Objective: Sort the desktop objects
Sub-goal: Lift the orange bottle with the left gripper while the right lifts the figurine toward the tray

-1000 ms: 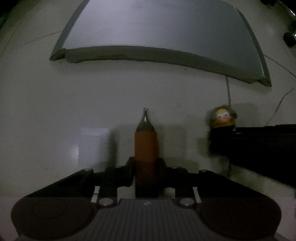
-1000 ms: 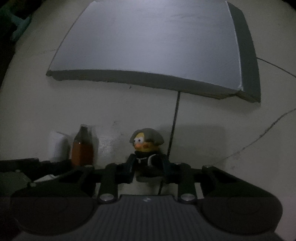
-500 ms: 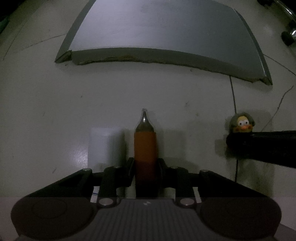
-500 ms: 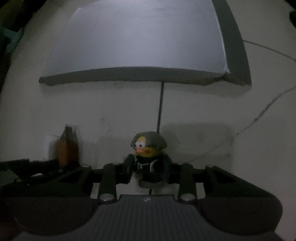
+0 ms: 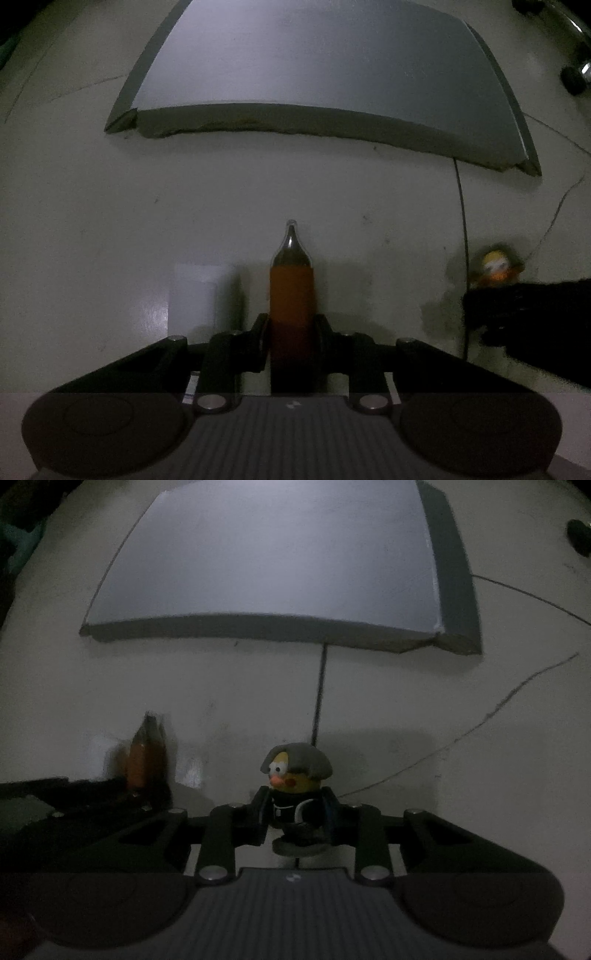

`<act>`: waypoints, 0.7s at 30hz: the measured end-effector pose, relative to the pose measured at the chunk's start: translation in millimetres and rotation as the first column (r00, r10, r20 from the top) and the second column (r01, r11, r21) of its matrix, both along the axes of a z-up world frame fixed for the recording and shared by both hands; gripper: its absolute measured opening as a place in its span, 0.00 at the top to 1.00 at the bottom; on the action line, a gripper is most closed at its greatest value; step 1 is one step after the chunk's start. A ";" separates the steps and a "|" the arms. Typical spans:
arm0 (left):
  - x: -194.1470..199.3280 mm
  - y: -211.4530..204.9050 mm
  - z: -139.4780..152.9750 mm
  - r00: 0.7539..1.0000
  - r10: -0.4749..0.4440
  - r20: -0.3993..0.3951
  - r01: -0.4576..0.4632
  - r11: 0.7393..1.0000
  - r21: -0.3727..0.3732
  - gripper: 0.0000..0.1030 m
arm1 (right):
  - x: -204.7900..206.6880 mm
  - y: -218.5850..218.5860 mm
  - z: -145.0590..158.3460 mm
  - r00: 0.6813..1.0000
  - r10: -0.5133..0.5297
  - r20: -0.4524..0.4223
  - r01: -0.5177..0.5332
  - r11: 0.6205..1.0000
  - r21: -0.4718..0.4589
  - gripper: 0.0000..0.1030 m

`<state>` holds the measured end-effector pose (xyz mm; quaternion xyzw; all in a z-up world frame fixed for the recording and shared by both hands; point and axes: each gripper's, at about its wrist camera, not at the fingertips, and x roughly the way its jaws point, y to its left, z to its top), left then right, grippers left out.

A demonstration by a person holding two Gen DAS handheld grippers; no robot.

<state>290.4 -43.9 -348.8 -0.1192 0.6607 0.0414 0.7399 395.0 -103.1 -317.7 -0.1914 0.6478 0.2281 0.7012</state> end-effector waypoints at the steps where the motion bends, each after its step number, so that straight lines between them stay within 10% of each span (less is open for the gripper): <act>1: 0.2 0.2 0.4 1.000 0.000 0.001 0.000 1.000 -0.001 0.80 | 1.0 -2.7 2.6 1.000 -0.005 0.003 0.005 1.000 0.001 0.71; 21: -0.3 24.8 51.6 0.999 0.010 0.037 -0.010 1.000 -0.001 0.80 | -3.1 -20.3 53.8 0.996 -0.086 0.020 0.085 0.996 0.034 0.71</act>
